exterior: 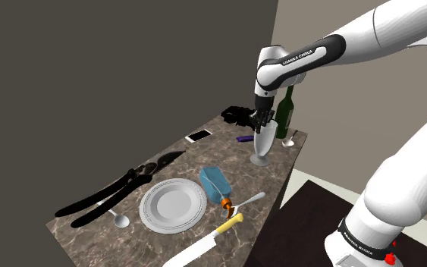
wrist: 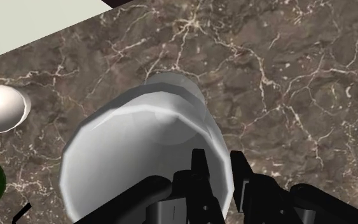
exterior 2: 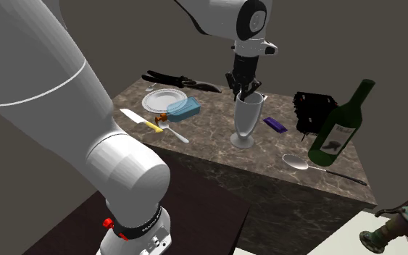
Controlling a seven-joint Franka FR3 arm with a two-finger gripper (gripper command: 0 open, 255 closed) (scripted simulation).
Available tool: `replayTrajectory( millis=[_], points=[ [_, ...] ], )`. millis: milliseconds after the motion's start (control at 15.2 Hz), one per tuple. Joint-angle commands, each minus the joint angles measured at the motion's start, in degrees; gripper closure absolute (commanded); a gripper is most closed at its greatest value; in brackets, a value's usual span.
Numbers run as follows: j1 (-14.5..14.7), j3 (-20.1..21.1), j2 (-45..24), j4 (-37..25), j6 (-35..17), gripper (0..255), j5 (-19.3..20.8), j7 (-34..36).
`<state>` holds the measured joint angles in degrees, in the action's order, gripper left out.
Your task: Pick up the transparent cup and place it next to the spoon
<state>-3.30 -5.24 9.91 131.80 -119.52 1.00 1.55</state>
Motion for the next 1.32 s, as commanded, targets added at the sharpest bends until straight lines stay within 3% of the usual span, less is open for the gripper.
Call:
replayTrajectory(
  millis=[0, 198, 1254],
  points=[
    [0.0, 0.0, 0.0, 0.0, 0.0, 255, 0.0, 0.0],
    [0.0, 0.0, 0.0, 0.0, 0.0, 255, 0.0, 0.0],
    [0.0, 0.2, 3.5, -9.0, 12.5, 255, 0.2, 0.2]
  ],
)
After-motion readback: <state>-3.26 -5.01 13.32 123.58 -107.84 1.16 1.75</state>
